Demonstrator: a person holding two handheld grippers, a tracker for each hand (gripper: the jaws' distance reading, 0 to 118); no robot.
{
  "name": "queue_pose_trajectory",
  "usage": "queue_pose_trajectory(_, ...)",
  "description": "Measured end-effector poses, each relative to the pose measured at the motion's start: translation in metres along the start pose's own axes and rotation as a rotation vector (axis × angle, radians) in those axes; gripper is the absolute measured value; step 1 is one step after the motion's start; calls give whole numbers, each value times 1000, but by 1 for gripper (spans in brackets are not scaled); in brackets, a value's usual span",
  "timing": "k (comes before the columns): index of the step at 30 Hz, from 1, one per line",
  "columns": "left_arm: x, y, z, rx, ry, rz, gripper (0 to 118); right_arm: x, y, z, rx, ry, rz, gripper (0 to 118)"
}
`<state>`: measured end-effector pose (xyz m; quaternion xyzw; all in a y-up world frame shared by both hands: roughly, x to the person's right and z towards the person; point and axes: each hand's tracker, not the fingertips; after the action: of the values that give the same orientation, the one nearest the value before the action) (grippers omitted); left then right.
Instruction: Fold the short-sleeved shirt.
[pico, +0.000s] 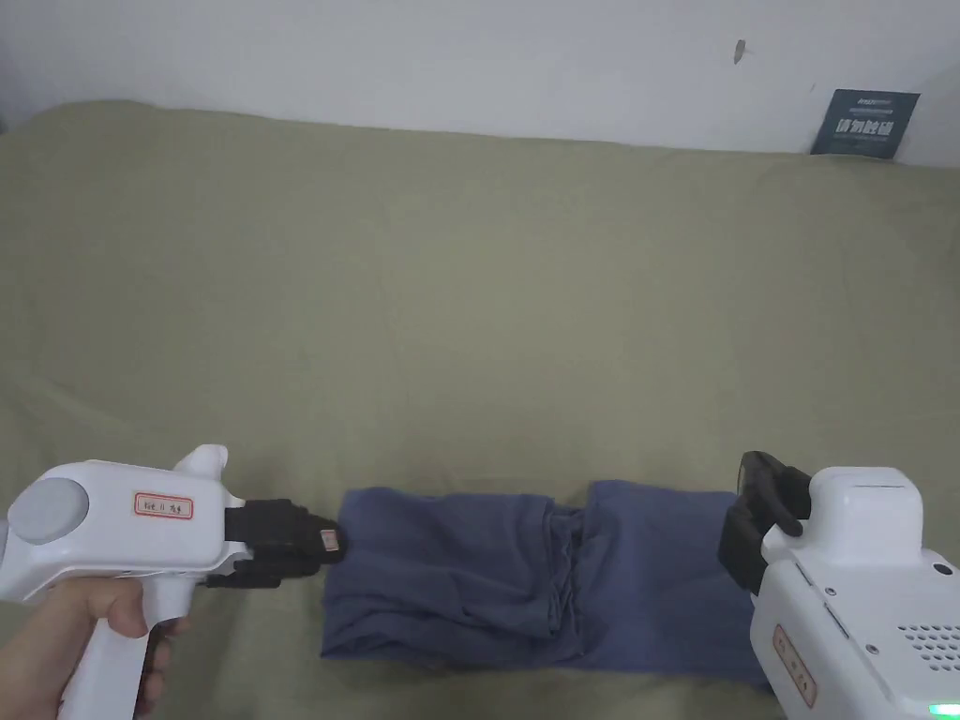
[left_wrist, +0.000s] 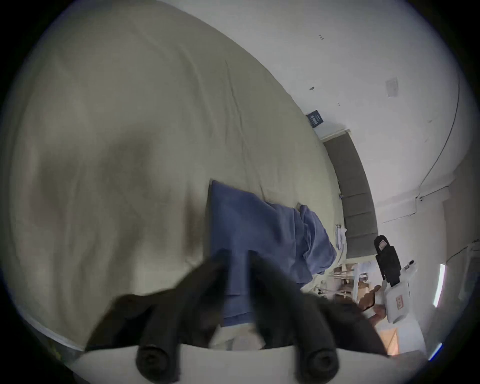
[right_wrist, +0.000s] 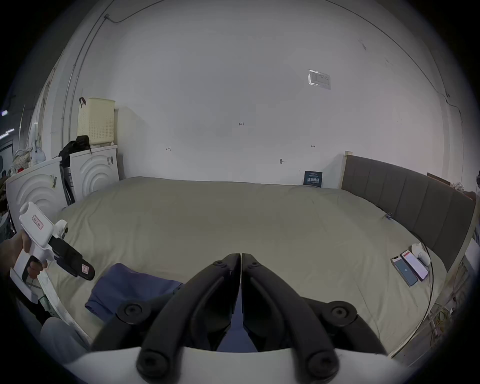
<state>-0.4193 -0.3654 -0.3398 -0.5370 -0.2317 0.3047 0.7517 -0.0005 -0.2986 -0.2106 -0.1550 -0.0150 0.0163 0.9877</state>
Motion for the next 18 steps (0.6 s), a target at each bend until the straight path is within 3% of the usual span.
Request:
queue_pose_trajectory(2,-6,2,-9,-45,-49,23,118,0,0,-1,-2,-2,2,8)
queue_pose_trajectory(12,-25,7,-56,-105,-306,185,113,0,-5,-1,-26,3,6,8)
queue_pose_trajectory(14,-20,7,-60,-90,-299,179,103,0,-4,4,-21,-1,13,8)
queue_pose_trajectory(15,-17,6,-61,-91,-305,181,84,0,-3,6,-16,-1,15,8)
queue_pose_trajectory(17,-11,4,-62,-83,-211,162,13,2,-2,9,-5,-9,10,8)
queue_pose_trajectory(18,-11,3,-61,-70,-116,137,13,3,-1,10,-3,-10,11,8)
